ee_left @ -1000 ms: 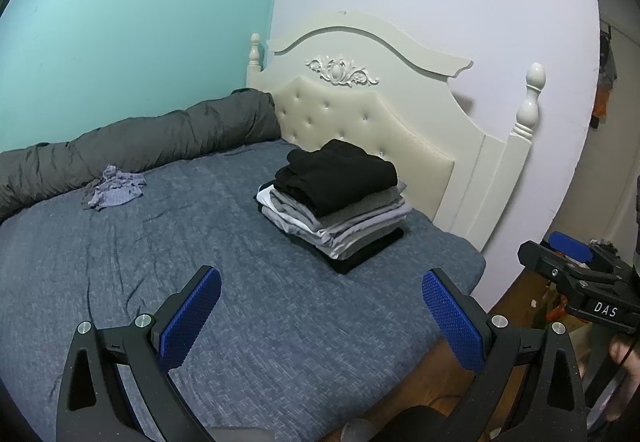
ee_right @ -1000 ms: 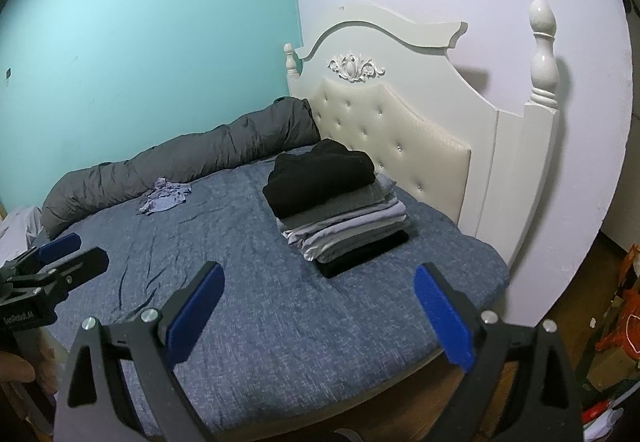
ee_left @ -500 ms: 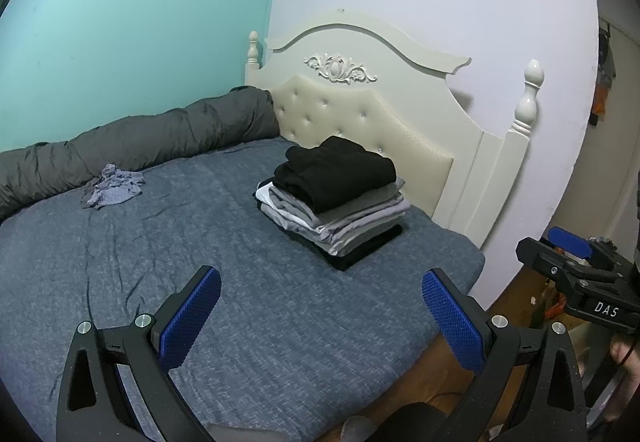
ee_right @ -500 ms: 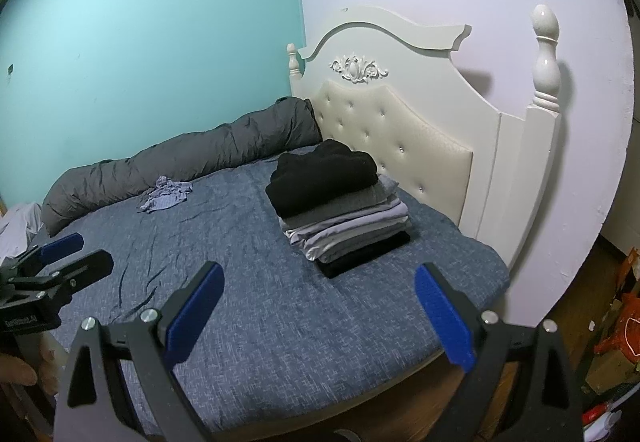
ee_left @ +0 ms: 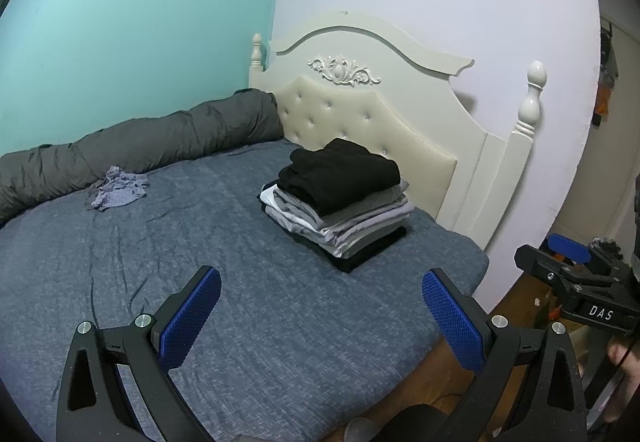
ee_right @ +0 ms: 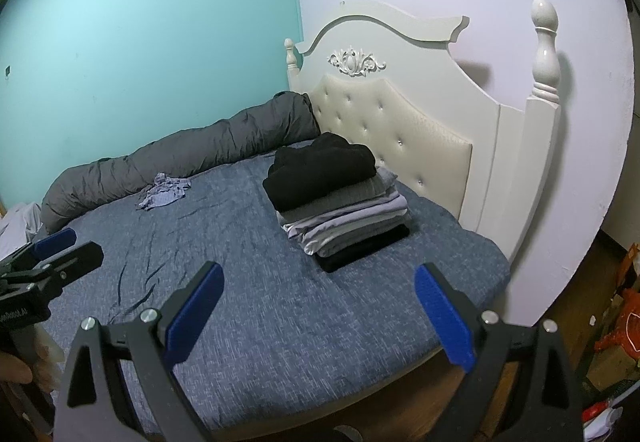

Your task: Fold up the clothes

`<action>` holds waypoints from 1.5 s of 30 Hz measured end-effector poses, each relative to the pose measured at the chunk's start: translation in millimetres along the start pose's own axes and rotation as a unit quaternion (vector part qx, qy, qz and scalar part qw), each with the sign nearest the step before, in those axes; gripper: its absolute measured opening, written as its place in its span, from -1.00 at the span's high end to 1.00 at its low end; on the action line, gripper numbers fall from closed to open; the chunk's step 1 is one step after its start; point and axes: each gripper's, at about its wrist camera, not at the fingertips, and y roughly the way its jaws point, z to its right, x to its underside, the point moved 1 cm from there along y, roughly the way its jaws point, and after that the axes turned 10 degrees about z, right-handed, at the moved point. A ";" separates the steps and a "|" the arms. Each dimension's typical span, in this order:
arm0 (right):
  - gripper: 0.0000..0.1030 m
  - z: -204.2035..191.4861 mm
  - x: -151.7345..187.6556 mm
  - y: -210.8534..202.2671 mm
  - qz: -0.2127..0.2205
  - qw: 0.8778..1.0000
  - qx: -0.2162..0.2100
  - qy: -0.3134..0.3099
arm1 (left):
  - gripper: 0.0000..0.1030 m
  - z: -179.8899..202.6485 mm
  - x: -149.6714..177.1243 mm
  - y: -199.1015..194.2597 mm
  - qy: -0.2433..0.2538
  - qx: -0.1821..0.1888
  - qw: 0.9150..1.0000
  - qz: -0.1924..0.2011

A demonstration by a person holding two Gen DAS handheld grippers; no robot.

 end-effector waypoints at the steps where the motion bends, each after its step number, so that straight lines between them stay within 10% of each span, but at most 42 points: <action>1: -0.88 0.4 0.2 0.3 0.000 1.000 0.000 0.000 | -0.99 -0.3 0.1 0.3 0.000 0.000 1.000 -0.001; 45: -0.88 7.1 2.0 4.8 -0.007 1.000 0.003 0.005 | -0.99 8.2 3.0 6.3 0.010 0.009 1.000 -0.001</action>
